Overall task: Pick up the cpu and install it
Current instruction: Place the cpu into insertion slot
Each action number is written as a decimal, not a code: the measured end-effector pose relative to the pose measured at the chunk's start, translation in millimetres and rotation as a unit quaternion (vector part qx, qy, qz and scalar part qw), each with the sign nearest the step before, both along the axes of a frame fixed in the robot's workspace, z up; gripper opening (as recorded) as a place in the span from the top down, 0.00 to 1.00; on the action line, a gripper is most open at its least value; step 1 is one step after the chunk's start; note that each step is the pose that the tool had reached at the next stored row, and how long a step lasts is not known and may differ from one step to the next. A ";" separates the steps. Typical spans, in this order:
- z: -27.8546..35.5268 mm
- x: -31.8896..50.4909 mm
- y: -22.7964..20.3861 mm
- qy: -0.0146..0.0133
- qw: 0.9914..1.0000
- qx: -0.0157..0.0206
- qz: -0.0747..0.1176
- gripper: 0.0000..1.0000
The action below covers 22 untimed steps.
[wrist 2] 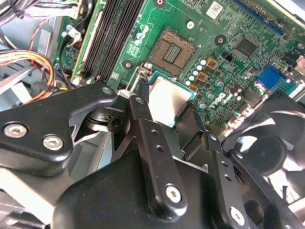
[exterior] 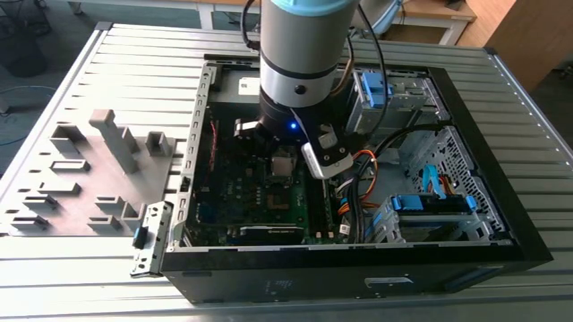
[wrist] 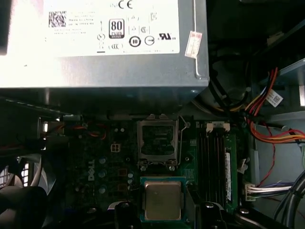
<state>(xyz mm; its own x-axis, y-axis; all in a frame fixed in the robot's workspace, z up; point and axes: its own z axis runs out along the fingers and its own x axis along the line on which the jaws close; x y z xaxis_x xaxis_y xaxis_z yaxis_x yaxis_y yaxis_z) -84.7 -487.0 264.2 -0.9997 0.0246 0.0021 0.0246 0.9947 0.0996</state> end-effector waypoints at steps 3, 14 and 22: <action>-5.4 -0.2 -1.1 0.000 1.000 0.000 0.000 0.53; -25.4 -0.4 -1.7 0.000 1.000 0.000 0.001 0.53; -35.2 -1.1 -9.6 0.000 1.000 0.000 0.003 0.53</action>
<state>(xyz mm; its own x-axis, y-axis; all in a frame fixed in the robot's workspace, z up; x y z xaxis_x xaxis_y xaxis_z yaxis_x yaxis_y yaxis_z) -85.9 -496.6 229.0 -0.9998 0.0189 0.0020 0.0190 0.9949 0.0995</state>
